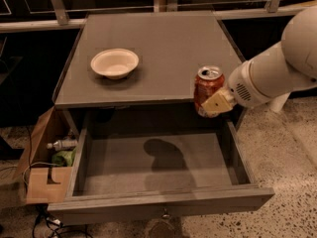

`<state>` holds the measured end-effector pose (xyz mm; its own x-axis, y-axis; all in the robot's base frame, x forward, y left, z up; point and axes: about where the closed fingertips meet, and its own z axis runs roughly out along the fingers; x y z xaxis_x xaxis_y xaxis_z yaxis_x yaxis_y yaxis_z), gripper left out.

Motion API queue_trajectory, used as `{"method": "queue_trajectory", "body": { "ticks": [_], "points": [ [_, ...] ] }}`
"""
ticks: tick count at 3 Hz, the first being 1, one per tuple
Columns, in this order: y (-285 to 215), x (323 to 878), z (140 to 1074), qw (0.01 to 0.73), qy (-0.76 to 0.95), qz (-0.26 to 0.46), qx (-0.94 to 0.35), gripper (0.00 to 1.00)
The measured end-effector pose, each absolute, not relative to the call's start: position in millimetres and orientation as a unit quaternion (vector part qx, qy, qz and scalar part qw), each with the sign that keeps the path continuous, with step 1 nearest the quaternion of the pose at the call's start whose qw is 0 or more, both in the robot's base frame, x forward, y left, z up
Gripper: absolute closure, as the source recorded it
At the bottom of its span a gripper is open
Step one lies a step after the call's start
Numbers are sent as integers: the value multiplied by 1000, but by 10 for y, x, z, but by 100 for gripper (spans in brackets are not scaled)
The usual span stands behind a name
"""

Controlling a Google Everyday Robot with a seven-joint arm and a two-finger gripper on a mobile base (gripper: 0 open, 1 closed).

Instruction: Place coke can into top drawer

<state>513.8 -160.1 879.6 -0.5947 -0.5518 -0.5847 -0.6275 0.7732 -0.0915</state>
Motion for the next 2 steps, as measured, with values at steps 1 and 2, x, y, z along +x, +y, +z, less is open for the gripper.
{"method": "queue_trajectory", "body": {
  "ticks": [1, 2],
  "points": [
    [-1642, 4890, 8460, 285, 904, 77, -309, 100],
    [-1646, 4697, 8166, 269, 913, 92, -292, 100]
  ]
}}
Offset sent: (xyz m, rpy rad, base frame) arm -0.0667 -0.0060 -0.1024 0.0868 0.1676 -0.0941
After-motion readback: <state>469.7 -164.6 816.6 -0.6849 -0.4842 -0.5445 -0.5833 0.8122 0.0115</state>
